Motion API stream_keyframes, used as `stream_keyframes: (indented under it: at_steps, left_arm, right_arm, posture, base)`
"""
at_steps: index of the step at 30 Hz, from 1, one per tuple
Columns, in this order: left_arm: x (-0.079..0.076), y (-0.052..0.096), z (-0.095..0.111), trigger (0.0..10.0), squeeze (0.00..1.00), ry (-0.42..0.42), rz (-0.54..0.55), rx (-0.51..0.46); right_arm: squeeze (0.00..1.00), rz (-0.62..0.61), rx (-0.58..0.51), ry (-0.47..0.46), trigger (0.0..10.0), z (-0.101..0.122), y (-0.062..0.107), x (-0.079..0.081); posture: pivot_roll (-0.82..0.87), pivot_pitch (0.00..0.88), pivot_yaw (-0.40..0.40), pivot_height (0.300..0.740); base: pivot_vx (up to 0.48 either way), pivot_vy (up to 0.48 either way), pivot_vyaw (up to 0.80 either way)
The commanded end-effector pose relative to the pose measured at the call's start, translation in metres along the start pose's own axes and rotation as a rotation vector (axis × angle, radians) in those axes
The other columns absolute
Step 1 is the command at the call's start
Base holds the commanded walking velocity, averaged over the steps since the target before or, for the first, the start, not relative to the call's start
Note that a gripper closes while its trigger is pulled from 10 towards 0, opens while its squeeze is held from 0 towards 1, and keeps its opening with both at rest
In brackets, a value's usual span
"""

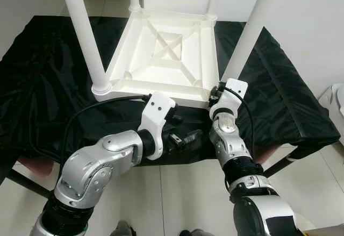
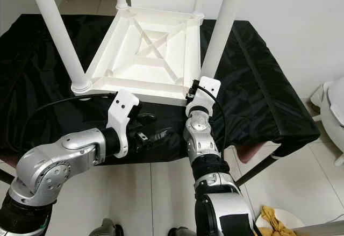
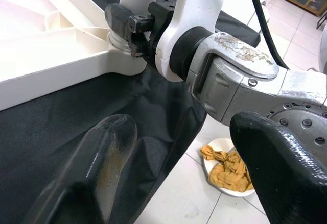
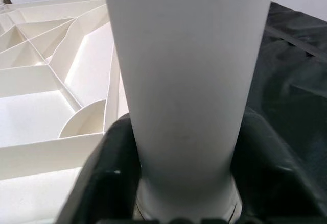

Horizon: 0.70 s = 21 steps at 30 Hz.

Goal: Building children table

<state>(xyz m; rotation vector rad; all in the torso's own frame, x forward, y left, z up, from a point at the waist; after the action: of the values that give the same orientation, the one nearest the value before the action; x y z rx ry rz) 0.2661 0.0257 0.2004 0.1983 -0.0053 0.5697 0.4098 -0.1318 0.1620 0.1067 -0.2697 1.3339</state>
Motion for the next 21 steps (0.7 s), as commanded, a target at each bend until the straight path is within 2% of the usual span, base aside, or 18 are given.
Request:
stream_keyframes:
  at_steps: [1, 3, 4, 6, 11, 12, 13, 14, 15, 16, 21]
  left_arm:
    - [-0.009, 0.000, -0.001, 10.0, 0.00, -0.001, -0.057, -0.002]
    - [-0.009, 0.000, -0.001, 10.0, 0.00, 0.000, -0.057, -0.002]
    - [-0.010, 0.000, -0.001, 10.0, 0.00, 0.001, -0.058, -0.002]
    - [-0.010, 0.000, -0.001, 10.0, 0.00, 0.002, -0.059, -0.002]
    - [-0.010, -0.001, -0.001, 10.0, 0.00, 0.002, -0.058, -0.002]
    - [-0.010, -0.001, -0.001, 10.0, 0.00, 0.002, -0.058, -0.003]
    - [-0.010, -0.001, -0.001, 10.0, 0.00, 0.002, -0.058, -0.003]
    - [-0.010, -0.001, -0.001, 10.0, 0.00, 0.001, -0.059, -0.003]
    - [-0.010, -0.001, -0.001, 10.0, 0.00, 0.001, -0.059, -0.003]
    - [-0.010, -0.001, 0.000, 10.0, 0.00, 0.000, -0.060, -0.004]
    - [-0.010, -0.001, 0.000, 10.0, 0.00, -0.001, -0.059, -0.003]
  right_arm:
    - [1.00, -0.008, 0.044, 0.002, 10.0, -0.012, 0.004, -0.007]
    - [1.00, 0.010, 0.039, 0.000, 10.0, -0.011, 0.004, -0.006]
    - [1.00, 0.081, 0.030, -0.001, 10.0, -0.009, 0.004, -0.002]
    - [1.00, 0.145, 0.029, -0.017, 10.0, -0.007, 0.005, 0.002]
    - [1.00, 0.217, 0.016, 0.008, 10.0, -0.004, 0.005, 0.006]
    - [0.00, 0.258, 0.016, 0.002, 10.0, -0.002, 0.004, 0.007]
    - [0.00, 0.258, 0.016, 0.002, 10.0, -0.002, 0.004, 0.007]
    - [0.00, 0.379, 0.030, 0.015, 10.0, 0.000, 0.001, 0.004]
    - [0.00, 0.379, 0.030, 0.015, 10.0, 0.000, 0.001, 0.004]
    - [0.00, 0.457, 0.043, 0.028, 10.0, 0.003, -0.002, -0.002]
    - [0.00, 0.511, 0.052, 0.058, 10.0, 0.005, -0.004, -0.008]
  posture:
    - [0.04, 0.071, -0.039, 0.740]
    - [0.04, 0.071, -0.039, 0.740]
    - [0.04, 0.072, -0.041, 0.740]
    - [0.04, 0.073, -0.042, 0.740]
    - [0.04, 0.072, -0.041, 0.740]
    - [0.03, 0.072, -0.040, 0.740]
    - [0.03, 0.072, -0.040, 0.740]
    - [0.03, 0.072, -0.039, 0.740]
    - [0.03, 0.072, -0.039, 0.740]
    - [0.03, 0.073, -0.037, 0.740]
    - [0.03, 0.074, -0.031, 0.740]
  base:
    - [0.000, 0.000, 0.00]
    - [0.000, 0.000, 0.00]
    - [0.000, 0.000, 0.00]
    - [0.000, 0.000, 0.00]
    - [0.000, 0.000, 0.00]
    - [0.000, 0.000, 0.00]
    - [0.000, 0.000, 0.00]
    - [0.000, 0.000, 0.00]
    - [0.000, 0.000, 0.00]
    - [0.000, 0.000, 0.00]
    - [0.000, 0.000, 0.00]
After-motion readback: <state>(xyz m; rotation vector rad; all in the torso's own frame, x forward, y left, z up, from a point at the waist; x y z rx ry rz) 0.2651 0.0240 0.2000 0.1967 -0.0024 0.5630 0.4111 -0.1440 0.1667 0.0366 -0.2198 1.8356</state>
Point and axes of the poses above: a point about 5 cm out from each wrist's last joint towards the gripper, its own y axis pointing back from the gripper into the wrist, its own z axis along the axis of the wrist's last joint, x = y × z, the point moved 4 cm from there along -y, pointing out of the wrist towards the gripper, and after that the axes turned 9 degrees about -y, right-handed, at the moved point
